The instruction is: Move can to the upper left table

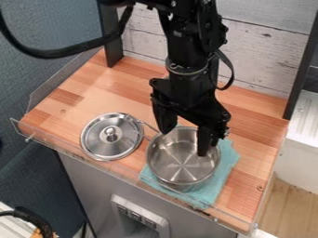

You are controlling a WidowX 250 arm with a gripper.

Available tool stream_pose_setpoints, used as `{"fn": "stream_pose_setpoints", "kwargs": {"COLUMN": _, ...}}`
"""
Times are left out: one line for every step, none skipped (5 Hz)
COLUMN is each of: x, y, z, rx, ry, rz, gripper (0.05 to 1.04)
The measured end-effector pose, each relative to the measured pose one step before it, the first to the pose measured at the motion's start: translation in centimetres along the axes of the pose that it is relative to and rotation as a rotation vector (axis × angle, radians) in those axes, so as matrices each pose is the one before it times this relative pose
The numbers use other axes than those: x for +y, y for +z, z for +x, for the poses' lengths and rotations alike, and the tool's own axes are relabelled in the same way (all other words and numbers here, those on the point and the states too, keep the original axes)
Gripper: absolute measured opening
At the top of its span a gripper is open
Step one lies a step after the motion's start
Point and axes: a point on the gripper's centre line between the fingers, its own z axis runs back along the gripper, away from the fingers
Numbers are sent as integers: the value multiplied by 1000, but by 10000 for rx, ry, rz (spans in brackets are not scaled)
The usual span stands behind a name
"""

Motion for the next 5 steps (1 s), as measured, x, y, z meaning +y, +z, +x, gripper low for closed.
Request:
{"fn": "stream_pose_setpoints", "kwargs": {"x": 2, "y": -518, "z": -162, "rx": 215, "ry": 1, "rz": -2, "gripper": 1001}}
{"fn": "stream_pose_setpoints", "kwargs": {"x": 60, "y": -87, "z": 2011, "rx": -31, "ry": -47, "rz": 1, "gripper": 1001}}
{"fn": "stream_pose_setpoints", "kwargs": {"x": 525, "y": 369, "z": 2477, "rx": -337, "ry": 133, "rz": 46, "gripper": 1001}}
{"fn": "stream_pose_setpoints", "kwargs": {"x": 164, "y": -269, "z": 2438, "rx": -142, "ry": 140, "rz": -123, "gripper": 1001}}
{"fn": "stream_pose_setpoints", "kwargs": {"x": -125, "y": -923, "z": 2598, "rx": -53, "ry": -5, "rz": -174, "gripper": 1001}}
